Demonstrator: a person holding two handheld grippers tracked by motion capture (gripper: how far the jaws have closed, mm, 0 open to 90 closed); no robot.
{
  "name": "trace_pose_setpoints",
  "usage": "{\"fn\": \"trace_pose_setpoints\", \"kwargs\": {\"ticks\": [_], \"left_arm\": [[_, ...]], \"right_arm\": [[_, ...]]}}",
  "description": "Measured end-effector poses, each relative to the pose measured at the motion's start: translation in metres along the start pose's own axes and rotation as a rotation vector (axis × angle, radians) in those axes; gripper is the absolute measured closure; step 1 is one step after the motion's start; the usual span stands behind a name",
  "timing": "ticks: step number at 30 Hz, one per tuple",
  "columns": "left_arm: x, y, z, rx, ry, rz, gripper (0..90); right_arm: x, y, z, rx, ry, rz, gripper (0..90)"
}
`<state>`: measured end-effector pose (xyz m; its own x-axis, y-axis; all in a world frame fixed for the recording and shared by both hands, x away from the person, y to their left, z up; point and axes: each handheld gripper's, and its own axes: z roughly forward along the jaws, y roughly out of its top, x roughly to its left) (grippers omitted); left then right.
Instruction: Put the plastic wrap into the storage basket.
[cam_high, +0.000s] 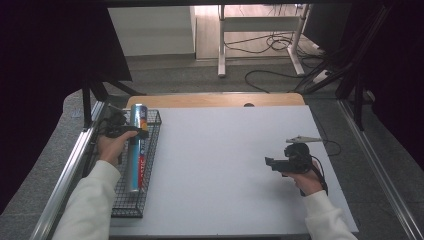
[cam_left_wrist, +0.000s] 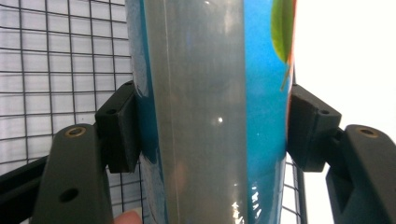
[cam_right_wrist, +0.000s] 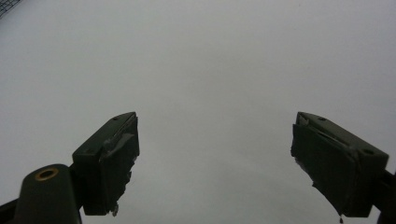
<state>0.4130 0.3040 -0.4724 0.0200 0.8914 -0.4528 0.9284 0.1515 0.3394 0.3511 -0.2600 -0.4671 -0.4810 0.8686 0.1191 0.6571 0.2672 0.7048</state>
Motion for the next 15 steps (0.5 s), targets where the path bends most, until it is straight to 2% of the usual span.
{"fn": "trace_pose_setpoints", "kwargs": {"ticks": [6, 15], "left_arm": [[0.006, -0.002, 0.011, 0.02, -0.005, -0.019, 31.3], [0.007, -0.005, 0.013, -0.007, -0.01, -0.012, 31.0]], "right_arm": [[0.002, 0.0, -0.002, -0.003, -0.006, -0.008, 15.3], [0.0, -0.001, 0.0, 0.002, -0.013, -0.003, 15.3]]}}
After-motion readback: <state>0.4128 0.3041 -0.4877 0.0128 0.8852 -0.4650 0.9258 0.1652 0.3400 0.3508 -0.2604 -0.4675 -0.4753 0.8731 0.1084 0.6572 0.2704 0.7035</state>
